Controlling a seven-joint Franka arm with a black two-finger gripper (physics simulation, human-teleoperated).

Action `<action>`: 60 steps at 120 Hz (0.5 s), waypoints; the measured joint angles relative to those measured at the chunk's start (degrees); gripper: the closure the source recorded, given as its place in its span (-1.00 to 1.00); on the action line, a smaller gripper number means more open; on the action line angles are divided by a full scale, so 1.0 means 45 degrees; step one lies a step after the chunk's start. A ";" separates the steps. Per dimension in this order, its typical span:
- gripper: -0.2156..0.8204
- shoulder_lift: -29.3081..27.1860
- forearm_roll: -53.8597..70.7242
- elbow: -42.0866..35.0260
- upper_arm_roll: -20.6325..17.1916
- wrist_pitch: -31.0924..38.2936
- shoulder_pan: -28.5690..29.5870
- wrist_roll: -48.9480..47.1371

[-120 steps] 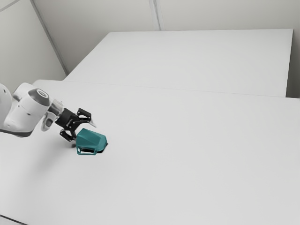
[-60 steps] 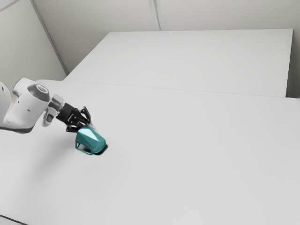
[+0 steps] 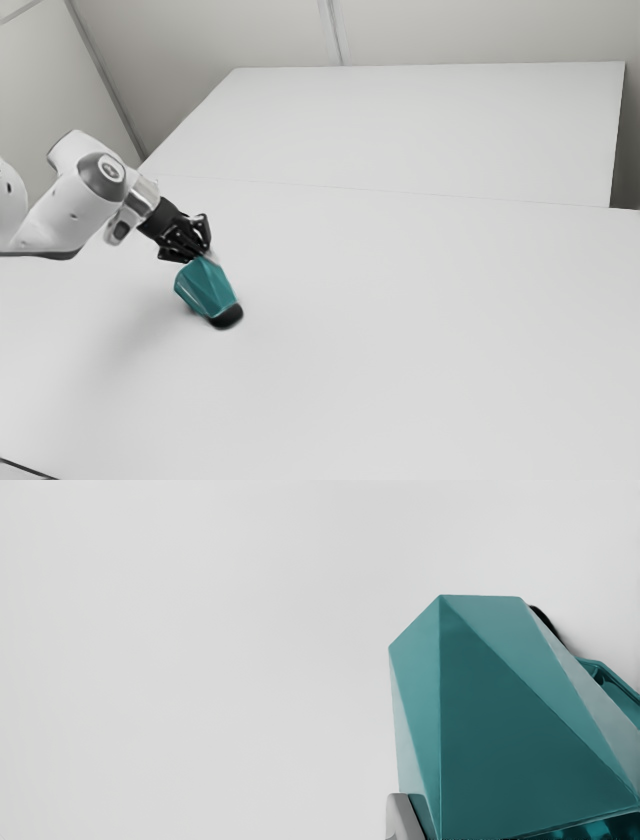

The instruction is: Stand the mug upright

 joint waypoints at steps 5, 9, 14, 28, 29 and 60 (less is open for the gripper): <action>0.93 -0.0112 0.0632 -0.0025 0.0001 0.0155 -0.0288 0.0000; 0.93 -0.0194 0.1175 -0.0044 0.0000 0.0321 -0.0560 0.0000; 0.93 -0.0340 0.1908 -0.0174 -0.0001 0.0636 -0.0893 0.0000; 0.93 -0.0935 0.3894 -0.0691 -0.0001 0.1807 -0.1649 0.0001; 0.93 -0.0988 0.4040 -0.0720 -0.0001 0.1890 -0.1697 0.0001; 0.93 -0.1929 0.6326 -0.2275 -0.0208 0.4715 -0.2859 0.0002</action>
